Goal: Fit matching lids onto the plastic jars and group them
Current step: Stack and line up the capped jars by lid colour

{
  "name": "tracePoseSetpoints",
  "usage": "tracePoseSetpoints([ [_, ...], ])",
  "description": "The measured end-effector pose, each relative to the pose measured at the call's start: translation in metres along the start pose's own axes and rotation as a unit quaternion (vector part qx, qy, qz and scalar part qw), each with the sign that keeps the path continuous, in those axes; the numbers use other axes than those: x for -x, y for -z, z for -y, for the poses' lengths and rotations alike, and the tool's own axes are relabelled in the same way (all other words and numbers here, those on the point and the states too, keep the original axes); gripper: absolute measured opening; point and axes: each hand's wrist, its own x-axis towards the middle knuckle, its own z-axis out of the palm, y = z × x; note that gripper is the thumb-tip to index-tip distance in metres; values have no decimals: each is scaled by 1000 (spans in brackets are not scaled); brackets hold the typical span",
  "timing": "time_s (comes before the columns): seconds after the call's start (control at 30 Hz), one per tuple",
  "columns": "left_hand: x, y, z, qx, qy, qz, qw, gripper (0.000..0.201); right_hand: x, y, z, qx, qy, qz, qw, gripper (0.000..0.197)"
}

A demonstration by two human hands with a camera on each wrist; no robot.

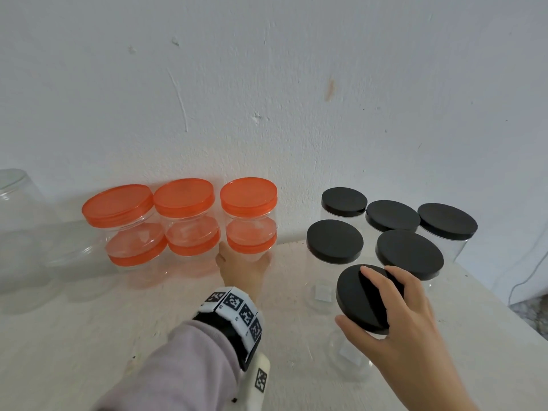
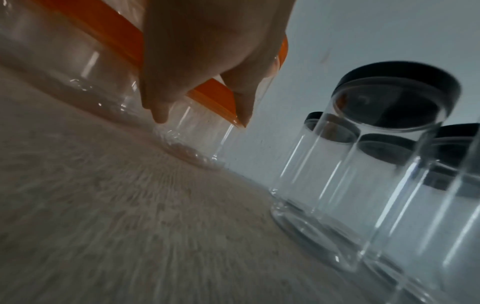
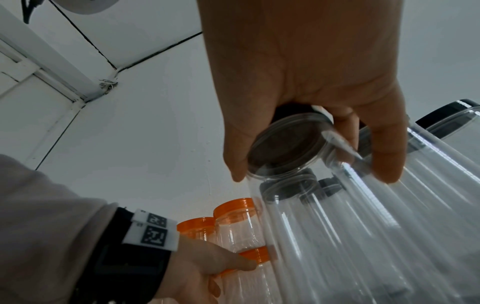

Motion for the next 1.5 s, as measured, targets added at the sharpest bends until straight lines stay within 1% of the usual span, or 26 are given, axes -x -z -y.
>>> tracePoseSetpoints([
  [0.17,-13,-13,-7,-28,48,-6,998,105,-1,0,0,1,-3,1,1000,72],
  [0.37,-22,-25,-4,-42,59,-51,996,98,-3,0,0,1,-3,4,1000,73],
  [0.47,-25,-26,-4,-48,81,-74,993,98,-3,0,0,3,-1,4,1000,73],
  [0.57,-28,-26,-4,-78,84,-92,989,95,-2,1,1,11,-3,12,1000,73],
  [0.67,-30,-25,-5,-96,81,-95,988,94,-2,1,1,10,-7,13,1000,72],
  [0.73,-31,-24,-5,-96,87,-89,988,90,-2,2,1,16,-11,24,1000,72],
  [0.83,-30,-18,-7,-76,106,-72,989,75,-3,3,2,17,-14,33,999,72],
  [0.9,-25,-11,-6,-72,111,-46,990,75,-2,4,3,12,-14,30,999,71],
  [0.97,-17,-6,-3,-63,81,-4,995,78,-1,4,3,17,-14,33,999,71],
  [1.0,-12,-4,-2,-45,51,21,997,76,-1,4,3,20,-15,34,999,71],
  [1.07,4,1,-5,-4,-39,60,997,61,-1,4,4,27,-15,36,999,71],
  [1.1,12,4,-11,10,-90,78,993,55,-1,4,4,29,-14,38,999,71],
  [1.17,25,8,-30,25,-197,119,973,50,-1,4,3,28,-15,39,999,71],
  [1.23,30,10,-53,1,-282,169,944,56,-1,4,3,31,-14,45,998,72],
  [1.27,31,10,-64,-30,-309,205,928,61,-1,5,3,33,-14,47,998,72],
  [1.3,31,10,-74,-71,-321,248,911,68,-1,5,3,35,-14,48,998,73],
  [1.37,29,7,-90,-171,-317,327,874,81,-1,4,3,40,-13,52,998,74],
  [1.43,27,4,-100,-253,-319,358,840,85,-1,4,2,37,-13,55,998,76],
  [1.5,25,1,-106,-296,-324,366,821,82,-1,4,2,35,-14,60,998,77],
])
